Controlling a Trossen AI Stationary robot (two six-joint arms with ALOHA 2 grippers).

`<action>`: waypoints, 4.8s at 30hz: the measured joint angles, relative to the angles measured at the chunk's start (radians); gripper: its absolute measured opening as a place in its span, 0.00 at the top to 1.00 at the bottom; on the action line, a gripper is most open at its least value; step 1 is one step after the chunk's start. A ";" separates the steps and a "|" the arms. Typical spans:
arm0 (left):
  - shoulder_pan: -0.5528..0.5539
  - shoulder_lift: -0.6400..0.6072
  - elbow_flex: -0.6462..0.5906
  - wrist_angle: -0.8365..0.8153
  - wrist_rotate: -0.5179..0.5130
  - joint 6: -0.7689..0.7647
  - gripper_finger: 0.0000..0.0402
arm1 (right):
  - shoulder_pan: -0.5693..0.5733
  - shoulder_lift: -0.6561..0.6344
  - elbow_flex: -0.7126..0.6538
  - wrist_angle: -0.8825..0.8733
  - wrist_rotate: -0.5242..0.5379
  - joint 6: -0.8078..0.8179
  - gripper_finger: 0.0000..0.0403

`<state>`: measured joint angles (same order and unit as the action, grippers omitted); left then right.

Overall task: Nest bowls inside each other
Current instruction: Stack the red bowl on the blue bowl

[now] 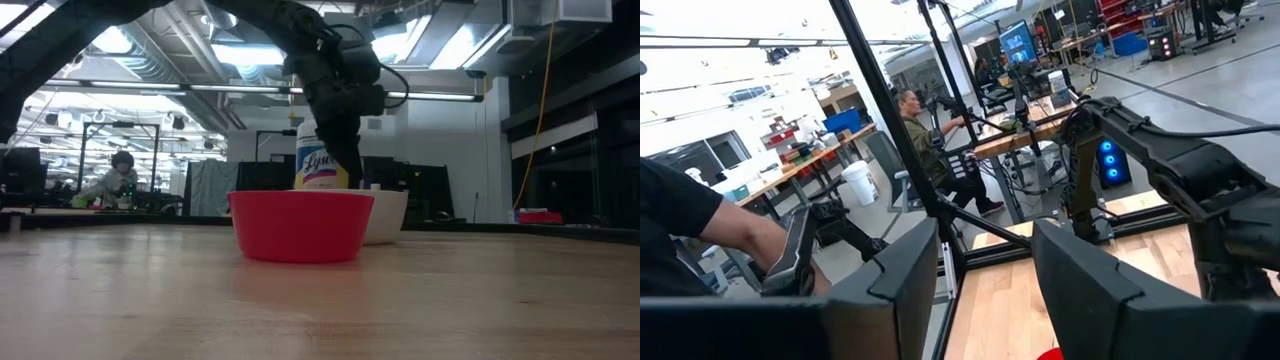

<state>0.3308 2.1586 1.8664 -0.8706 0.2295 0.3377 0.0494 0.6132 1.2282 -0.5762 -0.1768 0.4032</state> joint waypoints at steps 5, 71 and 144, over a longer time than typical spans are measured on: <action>0.000 -0.003 0.000 -0.001 0.013 -0.015 0.65 | 0.000 0.000 0.000 -0.001 0.000 0.000 0.57; -0.598 -0.469 -0.426 -0.065 -0.406 -1.248 0.84 | 0.000 -0.040 0.000 0.033 -0.157 -0.053 0.54; -0.464 -0.164 -0.328 -0.181 -0.316 -1.324 0.73 | 0.000 -0.048 0.000 0.082 -0.328 0.008 0.54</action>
<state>-0.1329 1.9942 1.5379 -1.0521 -0.0870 -0.9865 0.0494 0.5648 1.2282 -0.4938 -0.5049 0.4114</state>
